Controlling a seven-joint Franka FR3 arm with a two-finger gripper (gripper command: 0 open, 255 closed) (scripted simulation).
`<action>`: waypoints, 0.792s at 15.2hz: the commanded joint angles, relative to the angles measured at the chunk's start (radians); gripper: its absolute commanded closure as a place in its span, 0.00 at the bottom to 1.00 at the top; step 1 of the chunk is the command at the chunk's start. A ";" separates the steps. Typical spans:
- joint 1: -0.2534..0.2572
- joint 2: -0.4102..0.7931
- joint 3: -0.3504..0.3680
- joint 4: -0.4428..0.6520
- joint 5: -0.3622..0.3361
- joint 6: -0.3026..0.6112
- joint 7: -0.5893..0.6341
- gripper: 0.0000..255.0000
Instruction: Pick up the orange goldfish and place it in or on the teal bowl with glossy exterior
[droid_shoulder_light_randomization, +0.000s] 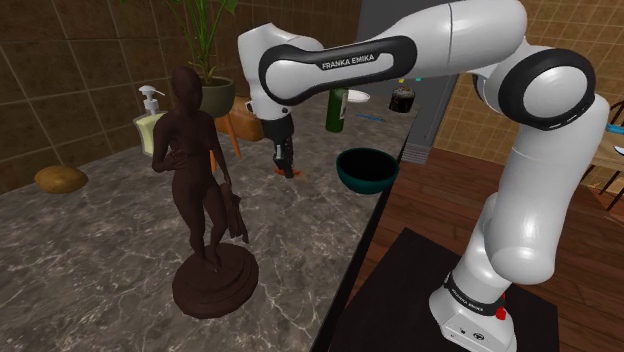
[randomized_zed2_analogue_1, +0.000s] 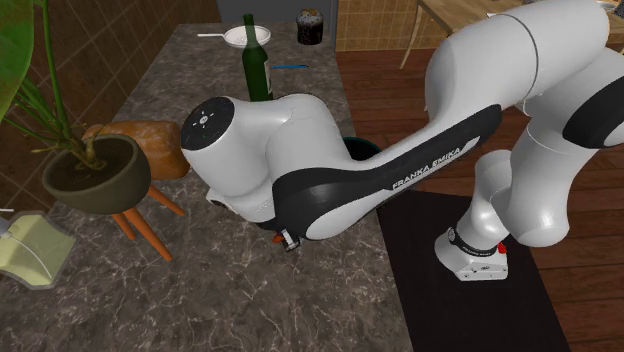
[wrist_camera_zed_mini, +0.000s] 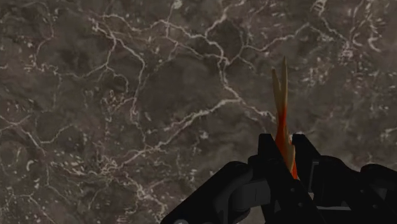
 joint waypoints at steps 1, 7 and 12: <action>-0.001 -0.005 0.000 0.020 0.001 -0.025 -0.004 1.00; 0.001 -0.003 0.001 0.103 0.001 -0.106 -0.011 1.00; 0.004 0.006 0.002 0.182 -0.001 -0.176 -0.015 1.00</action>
